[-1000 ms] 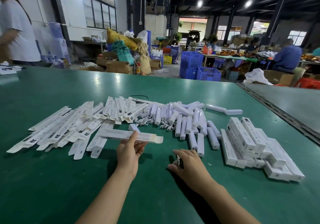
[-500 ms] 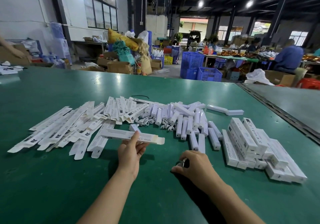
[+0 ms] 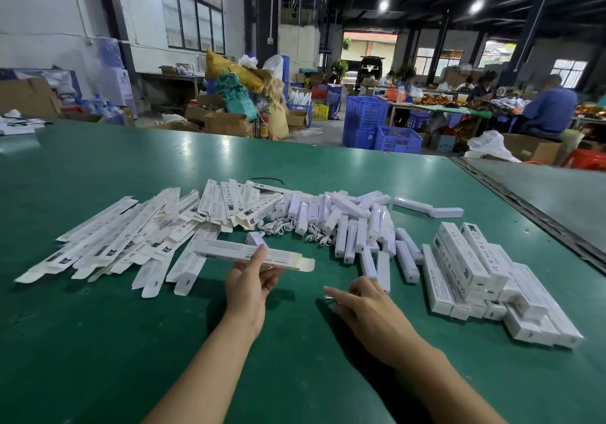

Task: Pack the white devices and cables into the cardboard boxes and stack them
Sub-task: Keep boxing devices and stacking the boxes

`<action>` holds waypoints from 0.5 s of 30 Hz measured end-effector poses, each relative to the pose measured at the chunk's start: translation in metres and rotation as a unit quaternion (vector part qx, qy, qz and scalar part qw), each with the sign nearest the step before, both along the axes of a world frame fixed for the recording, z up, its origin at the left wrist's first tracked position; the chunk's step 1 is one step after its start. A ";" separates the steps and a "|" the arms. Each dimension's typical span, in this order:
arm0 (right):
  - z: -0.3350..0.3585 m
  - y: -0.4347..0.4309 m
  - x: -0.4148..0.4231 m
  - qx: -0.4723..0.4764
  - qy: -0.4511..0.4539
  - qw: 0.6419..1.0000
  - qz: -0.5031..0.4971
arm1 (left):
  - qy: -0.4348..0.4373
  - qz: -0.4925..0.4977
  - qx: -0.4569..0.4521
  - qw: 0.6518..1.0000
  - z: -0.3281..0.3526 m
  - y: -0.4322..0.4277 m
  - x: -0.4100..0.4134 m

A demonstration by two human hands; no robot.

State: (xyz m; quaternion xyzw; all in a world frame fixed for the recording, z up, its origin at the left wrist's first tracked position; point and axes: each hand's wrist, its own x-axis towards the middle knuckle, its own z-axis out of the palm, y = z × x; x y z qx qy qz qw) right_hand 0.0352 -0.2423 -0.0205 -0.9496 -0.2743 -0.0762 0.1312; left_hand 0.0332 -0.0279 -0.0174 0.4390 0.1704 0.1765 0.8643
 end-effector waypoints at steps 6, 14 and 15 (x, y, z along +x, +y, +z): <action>0.002 -0.001 -0.001 -0.012 -0.012 0.999 0.027 | 0.001 0.001 -0.002 1.000 0.000 0.000 -0.001; 0.004 0.005 -0.002 0.064 0.005 0.998 0.004 | -0.001 0.000 -0.005 1.000 0.001 0.000 -0.003; 0.004 0.005 -0.002 0.087 0.014 0.996 -0.010 | -0.002 -0.001 -0.005 1.000 0.002 0.000 -0.003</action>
